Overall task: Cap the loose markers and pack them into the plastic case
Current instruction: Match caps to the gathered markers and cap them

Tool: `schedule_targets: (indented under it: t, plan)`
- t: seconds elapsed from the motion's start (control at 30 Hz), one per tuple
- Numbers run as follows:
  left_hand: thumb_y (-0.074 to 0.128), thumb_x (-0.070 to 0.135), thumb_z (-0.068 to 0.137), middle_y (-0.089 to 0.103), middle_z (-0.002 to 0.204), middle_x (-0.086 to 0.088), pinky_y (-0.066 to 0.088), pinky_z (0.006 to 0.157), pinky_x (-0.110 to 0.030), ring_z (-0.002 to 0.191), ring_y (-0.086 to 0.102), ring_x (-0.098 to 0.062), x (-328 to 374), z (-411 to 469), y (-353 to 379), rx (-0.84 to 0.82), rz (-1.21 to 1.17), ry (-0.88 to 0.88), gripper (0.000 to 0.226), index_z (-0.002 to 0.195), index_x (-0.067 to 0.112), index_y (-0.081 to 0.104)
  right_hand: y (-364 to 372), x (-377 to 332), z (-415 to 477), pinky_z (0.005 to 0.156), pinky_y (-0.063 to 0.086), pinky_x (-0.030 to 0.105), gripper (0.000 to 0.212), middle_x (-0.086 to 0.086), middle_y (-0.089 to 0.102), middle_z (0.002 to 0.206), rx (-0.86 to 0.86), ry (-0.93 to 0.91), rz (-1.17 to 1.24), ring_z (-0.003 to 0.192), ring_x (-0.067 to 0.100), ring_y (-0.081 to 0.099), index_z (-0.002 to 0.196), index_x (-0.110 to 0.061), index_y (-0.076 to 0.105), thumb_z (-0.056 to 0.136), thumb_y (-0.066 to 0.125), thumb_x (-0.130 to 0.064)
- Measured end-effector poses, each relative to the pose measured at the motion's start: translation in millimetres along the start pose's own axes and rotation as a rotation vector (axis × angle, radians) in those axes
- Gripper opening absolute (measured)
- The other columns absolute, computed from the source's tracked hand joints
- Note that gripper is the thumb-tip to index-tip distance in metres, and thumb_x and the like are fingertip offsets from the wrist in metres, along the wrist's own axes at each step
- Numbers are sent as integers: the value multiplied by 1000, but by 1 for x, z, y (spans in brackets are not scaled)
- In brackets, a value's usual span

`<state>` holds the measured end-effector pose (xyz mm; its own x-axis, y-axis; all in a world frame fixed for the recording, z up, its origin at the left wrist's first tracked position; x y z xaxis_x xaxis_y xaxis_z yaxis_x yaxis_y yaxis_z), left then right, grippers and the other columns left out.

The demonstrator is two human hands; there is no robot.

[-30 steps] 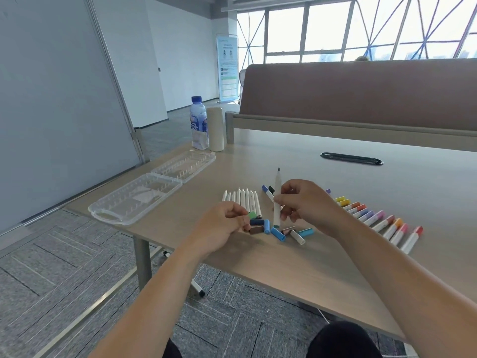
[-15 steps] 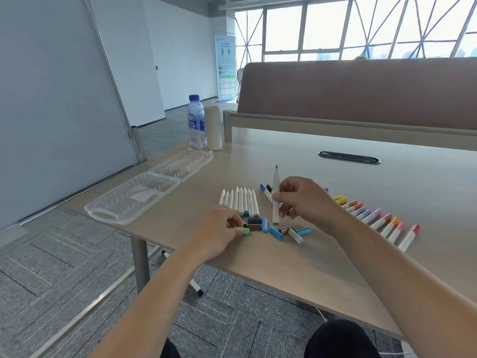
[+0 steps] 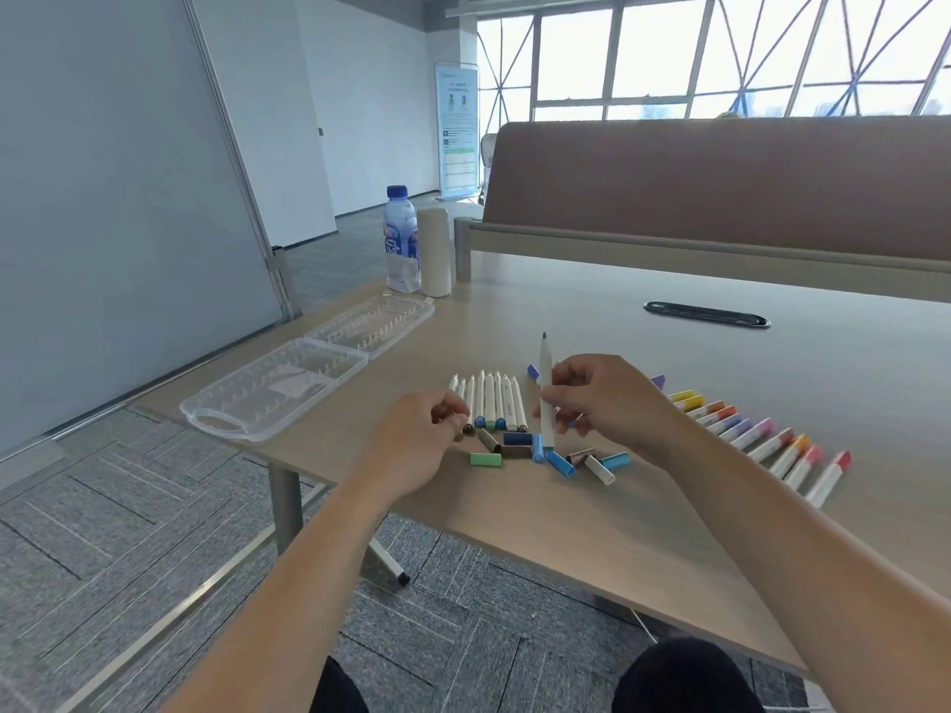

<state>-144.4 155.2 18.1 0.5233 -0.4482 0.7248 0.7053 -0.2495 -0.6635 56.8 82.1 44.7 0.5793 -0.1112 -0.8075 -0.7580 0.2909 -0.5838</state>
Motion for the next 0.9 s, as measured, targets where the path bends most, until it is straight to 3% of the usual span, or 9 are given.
schedule_targets:
  t: [0.13,0.33,0.5,0.7,0.9]
  plan:
    - [58,21,97,67,85,12,37,66,-19,81,59,-2,1,-1,0,-2,-21,13,13,92,31,65,3,0,0,63,57,27,8,-11,75,75,-24,-4,17,59,10,68,98,-12,69,96,62,-15]
    - [60,22,96,65,88,14,37,67,-19,86,57,-3,1,-1,2,-12,-5,26,15,89,34,64,0,-2,-1,62,57,26,8,1,73,86,14,-1,32,57,11,68,100,-15,66,93,67,-19]
    - [61,20,96,65,86,6,35,65,-19,80,56,-8,4,1,10,-38,-72,32,13,88,29,66,-15,1,-2,56,51,28,10,9,73,87,131,29,165,59,18,65,94,-13,64,91,71,-20]
    - [61,17,95,64,81,10,37,61,-13,73,54,-2,14,2,22,-50,-125,61,14,89,28,66,-26,4,-5,58,53,21,11,2,72,86,201,17,93,65,15,64,101,-15,70,94,66,-23]
    - [60,14,95,59,75,13,36,59,-10,70,53,-1,24,3,31,-57,-155,74,12,89,24,65,-45,11,-6,62,54,29,15,7,71,82,267,26,79,64,16,63,92,-11,69,92,68,-26]
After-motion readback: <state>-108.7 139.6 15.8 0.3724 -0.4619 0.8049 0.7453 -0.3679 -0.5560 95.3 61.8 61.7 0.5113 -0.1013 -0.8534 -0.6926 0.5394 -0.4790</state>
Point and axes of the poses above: each hand's wrist, its own z-axis towards the middle knuckle, its own y-axis out of the palm, x = y × z, the point moved 4 cm from there along z, towards the middle knuckle
